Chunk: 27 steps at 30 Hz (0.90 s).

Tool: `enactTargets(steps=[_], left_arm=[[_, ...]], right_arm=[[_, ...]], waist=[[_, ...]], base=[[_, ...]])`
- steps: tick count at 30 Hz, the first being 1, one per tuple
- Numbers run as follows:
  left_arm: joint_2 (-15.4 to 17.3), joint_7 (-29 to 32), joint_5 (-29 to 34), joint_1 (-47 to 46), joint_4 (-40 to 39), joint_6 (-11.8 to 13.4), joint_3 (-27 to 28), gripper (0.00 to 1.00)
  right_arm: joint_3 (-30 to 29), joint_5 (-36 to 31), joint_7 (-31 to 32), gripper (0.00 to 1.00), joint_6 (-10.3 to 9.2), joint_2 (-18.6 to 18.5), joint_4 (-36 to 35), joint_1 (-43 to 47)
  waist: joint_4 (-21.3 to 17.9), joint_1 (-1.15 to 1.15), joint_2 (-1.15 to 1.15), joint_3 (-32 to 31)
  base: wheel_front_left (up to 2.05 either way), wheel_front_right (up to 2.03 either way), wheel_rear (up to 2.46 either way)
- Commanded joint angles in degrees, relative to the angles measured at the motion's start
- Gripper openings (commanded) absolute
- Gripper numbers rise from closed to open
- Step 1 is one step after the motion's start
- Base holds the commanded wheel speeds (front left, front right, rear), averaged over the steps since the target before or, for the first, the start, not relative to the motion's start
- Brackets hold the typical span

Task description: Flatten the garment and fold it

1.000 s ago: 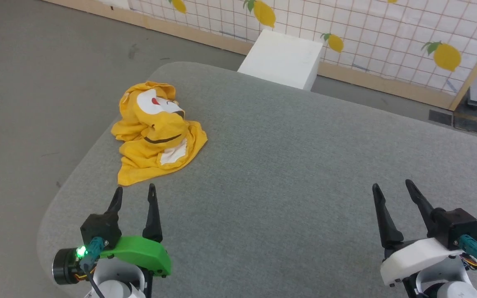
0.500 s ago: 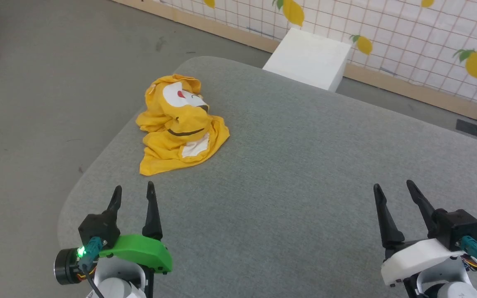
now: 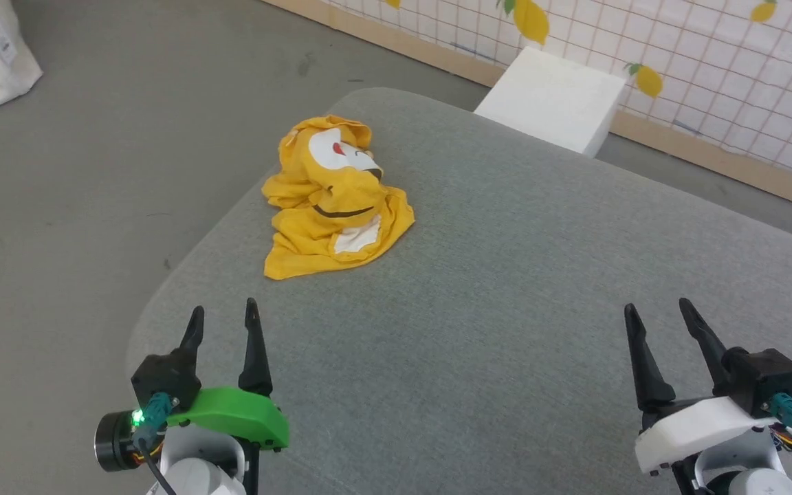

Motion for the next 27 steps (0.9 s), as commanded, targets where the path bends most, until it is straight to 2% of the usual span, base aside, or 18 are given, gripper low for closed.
enactTargets(steps=[1,22,27], left_arm=[[-0.26,-0.67,-0.68,-1.09,0.37,0.51,-0.26,1.0],[-0.34,-3.15,-3.18,-2.07,2.34,1.8,-1.06,1.0],[-0.34,-3.19,-3.29,-2.16,2.28,1.84,-0.97,1.0]], right_arm=[[-0.19,0.66,-0.55,1.0,-0.08,0.08,0.18,-0.41],[-0.3,1.62,-1.5,1.0,-0.1,0.11,0.4,-0.57],[-0.49,1.62,-1.49,1.0,-0.1,0.11,0.43,-0.62]], waist=[[0.76,0.0,0.0,0.05],[6.26,0.0,0.0,0.39],[6.03,0.0,0.0,0.59]], base=[[0.0,0.0,0.0],[0.0,0.0,0.0],[0.0,0.0,0.0]])
